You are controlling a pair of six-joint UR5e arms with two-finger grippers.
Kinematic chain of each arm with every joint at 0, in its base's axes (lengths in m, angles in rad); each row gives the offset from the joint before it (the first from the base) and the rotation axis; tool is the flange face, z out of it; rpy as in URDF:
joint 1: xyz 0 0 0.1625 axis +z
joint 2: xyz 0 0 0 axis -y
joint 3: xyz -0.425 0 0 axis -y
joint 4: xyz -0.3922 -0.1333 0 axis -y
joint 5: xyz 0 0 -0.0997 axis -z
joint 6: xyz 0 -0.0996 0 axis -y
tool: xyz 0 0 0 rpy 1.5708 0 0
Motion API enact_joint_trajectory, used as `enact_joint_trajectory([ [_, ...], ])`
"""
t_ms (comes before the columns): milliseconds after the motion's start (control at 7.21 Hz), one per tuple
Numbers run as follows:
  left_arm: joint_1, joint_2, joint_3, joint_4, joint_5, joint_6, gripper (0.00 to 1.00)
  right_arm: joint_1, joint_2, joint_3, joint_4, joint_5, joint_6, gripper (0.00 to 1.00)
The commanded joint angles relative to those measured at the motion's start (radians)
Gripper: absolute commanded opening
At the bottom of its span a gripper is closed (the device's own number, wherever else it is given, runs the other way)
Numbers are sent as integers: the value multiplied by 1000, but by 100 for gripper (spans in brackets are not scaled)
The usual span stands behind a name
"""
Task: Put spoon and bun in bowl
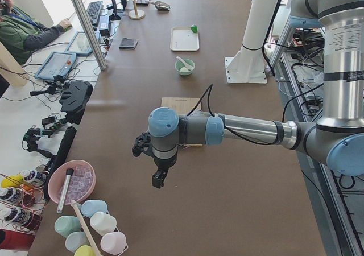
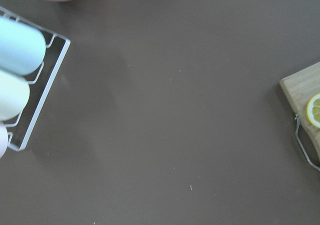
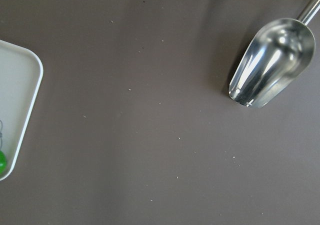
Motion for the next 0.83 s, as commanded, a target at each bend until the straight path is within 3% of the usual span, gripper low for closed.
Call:
enact_joint_trajectory([
  [0,-4,9,-15,-3,46,8,99,75,-61,-59,0,3,-59,100],
  [416,0,15,-13,-6,40,8,99,110,-111,-100,0,89,-66,100],
  [693,-1,17,-15,-8,38,9,99,117,-124,-90,0,89,-68,100],
])
